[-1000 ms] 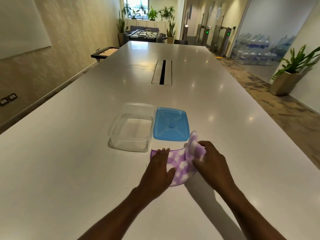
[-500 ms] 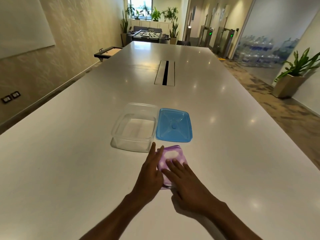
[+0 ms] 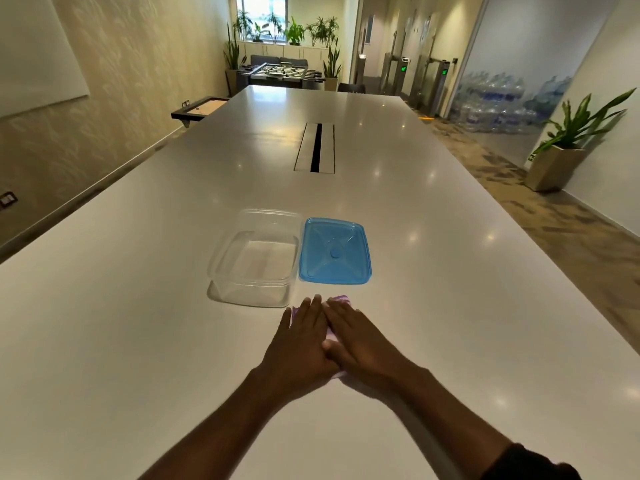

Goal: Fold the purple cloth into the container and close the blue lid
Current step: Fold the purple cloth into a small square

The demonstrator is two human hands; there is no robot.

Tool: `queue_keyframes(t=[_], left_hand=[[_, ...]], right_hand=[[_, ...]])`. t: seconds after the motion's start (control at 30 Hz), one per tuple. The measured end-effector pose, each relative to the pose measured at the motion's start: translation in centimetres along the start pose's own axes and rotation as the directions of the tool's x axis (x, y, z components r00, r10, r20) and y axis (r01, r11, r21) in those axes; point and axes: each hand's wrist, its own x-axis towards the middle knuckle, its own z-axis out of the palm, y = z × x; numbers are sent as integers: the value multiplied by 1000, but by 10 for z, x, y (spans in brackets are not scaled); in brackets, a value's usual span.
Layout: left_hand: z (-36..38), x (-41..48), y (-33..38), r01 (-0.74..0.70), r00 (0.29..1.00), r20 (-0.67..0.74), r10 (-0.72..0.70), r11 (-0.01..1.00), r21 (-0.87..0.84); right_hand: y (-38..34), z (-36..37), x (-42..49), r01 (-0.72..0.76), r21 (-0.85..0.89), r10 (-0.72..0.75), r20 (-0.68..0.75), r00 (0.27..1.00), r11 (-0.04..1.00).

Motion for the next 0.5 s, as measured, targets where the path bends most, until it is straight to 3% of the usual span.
queue_keyframes(t=[0.1,0.2,0.27,0.37,0.4,0.5], left_hand=[[7,0,-3,81,996,28,-83,995,63],[7,-3,0,131,991,16,-131,991,20],[7,-9,3,144,987,-64,-146,988,-48],[13,-22,8,244,938,-209,-277,955,-170],[15,-25,10,300,913,-230,-336,937,-180],[20,-29,15,431,877,-184,-444,896,-108]], right_hand=[[10,9,-5,-78,-54,80,41,996,996],[14,5,-10,-183,-17,184,48,982,983],[15,3,-11,-281,41,284,-80,956,959],[14,-4,-11,-483,-2,456,-327,828,876],[11,-8,-9,-524,0,498,-311,809,851],[0,-17,0,-597,126,607,-57,793,792]])
